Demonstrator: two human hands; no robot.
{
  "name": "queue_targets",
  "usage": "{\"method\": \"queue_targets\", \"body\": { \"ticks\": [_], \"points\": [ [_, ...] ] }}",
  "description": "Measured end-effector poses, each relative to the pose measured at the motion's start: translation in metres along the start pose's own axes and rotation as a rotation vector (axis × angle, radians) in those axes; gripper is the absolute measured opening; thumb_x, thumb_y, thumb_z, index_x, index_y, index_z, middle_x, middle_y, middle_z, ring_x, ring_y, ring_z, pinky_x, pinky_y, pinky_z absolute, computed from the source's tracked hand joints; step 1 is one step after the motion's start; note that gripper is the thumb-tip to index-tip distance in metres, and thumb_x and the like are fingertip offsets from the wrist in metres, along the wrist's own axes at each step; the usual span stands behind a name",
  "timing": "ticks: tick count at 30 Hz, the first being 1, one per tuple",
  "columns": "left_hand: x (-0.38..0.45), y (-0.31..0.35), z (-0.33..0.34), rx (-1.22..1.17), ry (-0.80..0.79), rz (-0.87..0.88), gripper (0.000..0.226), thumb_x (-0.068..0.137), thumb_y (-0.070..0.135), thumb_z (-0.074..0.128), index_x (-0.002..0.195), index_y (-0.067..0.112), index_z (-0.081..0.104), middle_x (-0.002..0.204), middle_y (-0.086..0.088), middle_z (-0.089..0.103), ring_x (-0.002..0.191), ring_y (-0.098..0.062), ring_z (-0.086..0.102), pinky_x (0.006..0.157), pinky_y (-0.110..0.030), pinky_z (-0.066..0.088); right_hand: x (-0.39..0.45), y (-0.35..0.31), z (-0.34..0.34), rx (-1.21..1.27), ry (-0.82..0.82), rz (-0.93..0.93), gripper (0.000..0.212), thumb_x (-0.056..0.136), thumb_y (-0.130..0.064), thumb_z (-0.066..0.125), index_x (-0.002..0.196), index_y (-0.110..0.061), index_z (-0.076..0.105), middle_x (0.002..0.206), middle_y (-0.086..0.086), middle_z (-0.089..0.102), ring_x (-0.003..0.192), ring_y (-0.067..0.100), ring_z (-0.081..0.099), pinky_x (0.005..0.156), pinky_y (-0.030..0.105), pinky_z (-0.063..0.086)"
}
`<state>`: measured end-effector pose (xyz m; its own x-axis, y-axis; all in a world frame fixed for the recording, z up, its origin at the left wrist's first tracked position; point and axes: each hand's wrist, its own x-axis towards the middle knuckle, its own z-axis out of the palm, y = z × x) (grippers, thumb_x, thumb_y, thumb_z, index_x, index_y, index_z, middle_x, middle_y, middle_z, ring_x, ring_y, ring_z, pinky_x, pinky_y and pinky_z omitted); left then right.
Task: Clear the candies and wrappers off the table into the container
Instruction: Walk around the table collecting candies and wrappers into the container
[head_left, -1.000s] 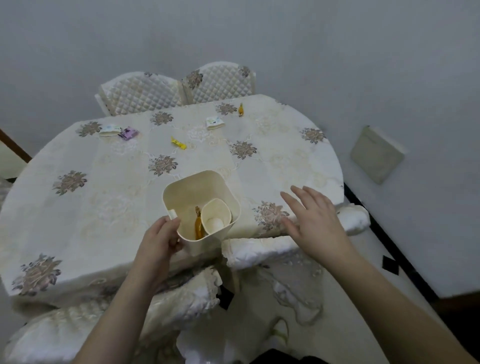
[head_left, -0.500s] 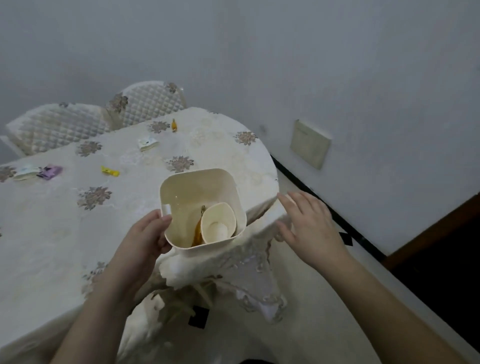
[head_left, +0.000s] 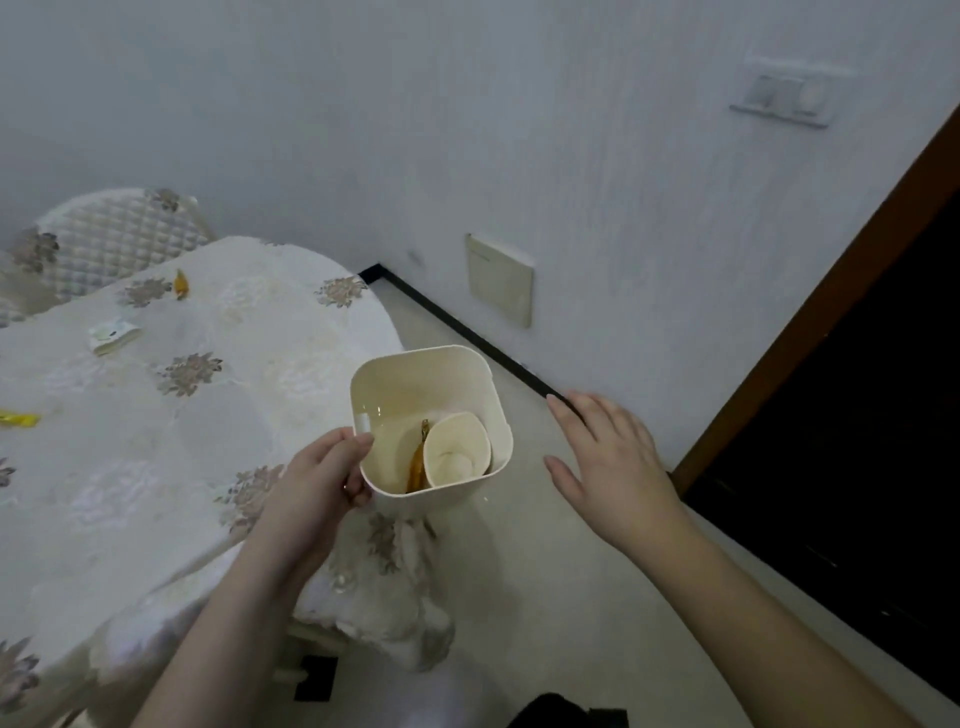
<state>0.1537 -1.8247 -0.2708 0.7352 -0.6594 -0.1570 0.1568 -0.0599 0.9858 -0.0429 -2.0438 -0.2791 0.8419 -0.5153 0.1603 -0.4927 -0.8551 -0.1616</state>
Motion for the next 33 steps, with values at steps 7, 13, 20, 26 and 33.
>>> {"method": "queue_targets", "body": {
  "ticks": [7,13,20,26,33],
  "points": [
    [0.04,0.001,0.055,0.026,-0.058,-0.049,0.026,0.075,0.045,0.065,0.056,0.027,0.063,0.056,0.008,0.042,0.055,-0.012,0.037,0.058,-0.03,0.032,0.025,0.049,-0.005,0.022,0.002,0.041,0.058,0.092,-0.039,0.054,0.143,-0.017,0.039,0.149,0.007,0.043,0.136,0.029,0.038,0.112,0.046,0.03],
    [0.104,-0.002,0.057,0.05,-0.053,-0.045,0.03,0.078,0.045,0.062,0.056,0.025,0.057,0.056,0.005,0.038,0.053,-0.013,0.036,0.054,-0.032,0.031,0.079,0.071,0.011,0.001,-0.012,0.039,0.059,0.094,-0.044,0.048,0.146,-0.021,0.034,0.151,0.005,0.039,0.139,0.027,0.034,0.114,0.045,0.028],
    [0.191,0.005,0.052,0.127,-0.049,-0.054,0.031,0.079,0.047,0.058,0.055,0.027,0.061,0.056,0.006,0.047,0.055,-0.01,0.04,0.054,-0.027,0.037,0.17,0.09,0.026,-0.09,-0.057,0.037,0.063,0.097,-0.05,0.034,0.152,-0.027,0.015,0.16,0.004,0.02,0.147,0.025,0.015,0.119,0.041,0.01],
    [0.264,0.014,0.047,0.088,-0.051,-0.064,0.028,0.077,0.044,0.06,0.053,0.029,0.06,0.054,0.009,0.042,0.054,-0.011,0.036,0.055,-0.031,0.031,0.237,0.1,0.026,-0.138,-0.056,0.041,0.061,0.096,-0.047,0.04,0.15,-0.023,0.025,0.156,0.008,0.029,0.144,0.029,0.024,0.118,0.045,0.017],
    [0.336,0.022,0.051,0.036,-0.019,-0.075,0.028,0.076,0.044,0.063,0.054,0.027,0.057,0.057,0.002,0.038,0.054,-0.014,0.036,0.055,-0.03,0.033,0.318,0.113,0.044,-0.118,-0.027,-0.015,0.057,0.088,-0.034,0.056,0.141,-0.019,0.045,0.147,0.011,0.044,0.136,0.032,0.039,0.113,0.05,0.027]
  ]
}}
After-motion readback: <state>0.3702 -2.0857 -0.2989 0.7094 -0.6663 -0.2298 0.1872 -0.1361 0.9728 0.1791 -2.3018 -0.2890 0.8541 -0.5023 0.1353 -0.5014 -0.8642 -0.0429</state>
